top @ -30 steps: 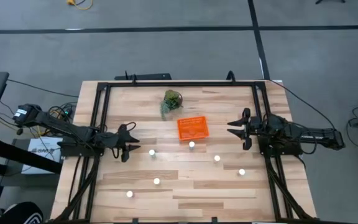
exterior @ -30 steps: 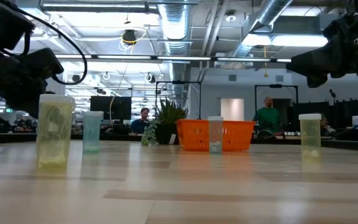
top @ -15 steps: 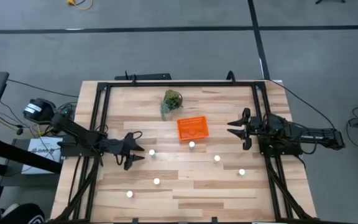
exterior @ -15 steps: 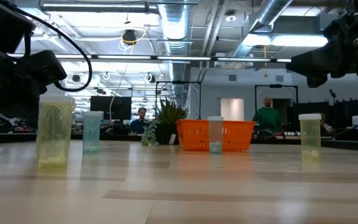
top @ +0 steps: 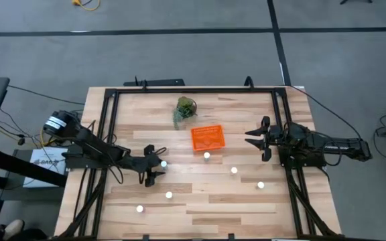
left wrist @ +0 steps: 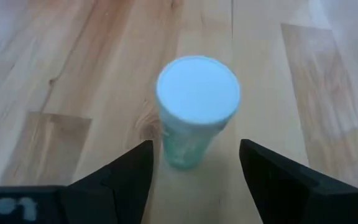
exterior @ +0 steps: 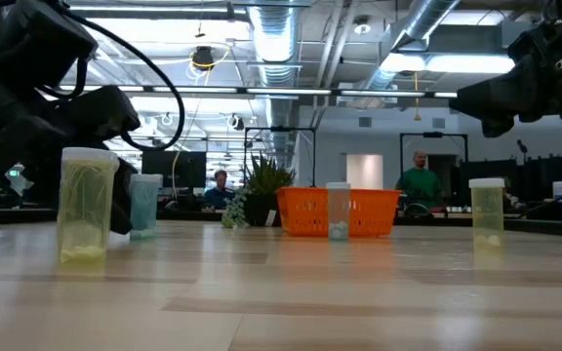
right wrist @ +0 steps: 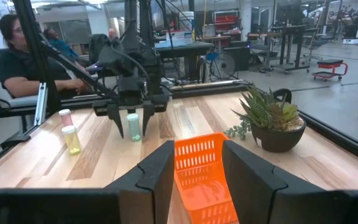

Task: Pick and place pill bottles into a basket
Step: Put the blue pill bottle into the orange basket

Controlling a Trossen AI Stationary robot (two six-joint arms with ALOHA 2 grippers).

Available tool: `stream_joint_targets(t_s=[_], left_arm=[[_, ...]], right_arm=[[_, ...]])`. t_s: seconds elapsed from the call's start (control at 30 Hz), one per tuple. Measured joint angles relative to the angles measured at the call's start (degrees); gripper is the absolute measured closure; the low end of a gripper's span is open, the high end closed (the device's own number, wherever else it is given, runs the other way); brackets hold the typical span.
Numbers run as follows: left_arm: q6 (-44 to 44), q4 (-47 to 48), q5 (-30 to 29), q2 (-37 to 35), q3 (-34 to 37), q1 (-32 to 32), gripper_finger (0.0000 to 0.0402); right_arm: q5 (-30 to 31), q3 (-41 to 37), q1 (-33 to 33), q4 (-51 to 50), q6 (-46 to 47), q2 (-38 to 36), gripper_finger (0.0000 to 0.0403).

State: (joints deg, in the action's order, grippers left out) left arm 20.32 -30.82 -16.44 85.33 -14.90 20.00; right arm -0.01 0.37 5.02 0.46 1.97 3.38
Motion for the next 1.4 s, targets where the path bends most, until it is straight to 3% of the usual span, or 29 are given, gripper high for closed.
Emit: stream_joint_targets(t_s=[0.33, 0.9, 1.23, 1.4], left_arm=[[-1.5, -0.1, -4.9, -1.9, 0.0, 0.0, 0.0177], [-2.6, 1.0, -5.3, -2.0, -2.0, 0.0, 0.0198], [-2.6, 4.2, -8.2, -7.6, -2.0, 0.0, 0.0198], [-2.3, 4.5, -8.2, -8.2, -2.0, 0.0, 0.022]], right_arm=[[0.0, 0.0, 0.0, 0.0, 0.0, 0.0, 0.0273], [0.0, 0.0, 0.0, 0.0, 0.0, 0.0, 0.0273], [0.0, 0.0, 0.0, 0.0, 0.0, 0.0, 0.0273], [0.0, 0.0, 0.0, 0.0, 0.0, 0.0, 0.0273]])
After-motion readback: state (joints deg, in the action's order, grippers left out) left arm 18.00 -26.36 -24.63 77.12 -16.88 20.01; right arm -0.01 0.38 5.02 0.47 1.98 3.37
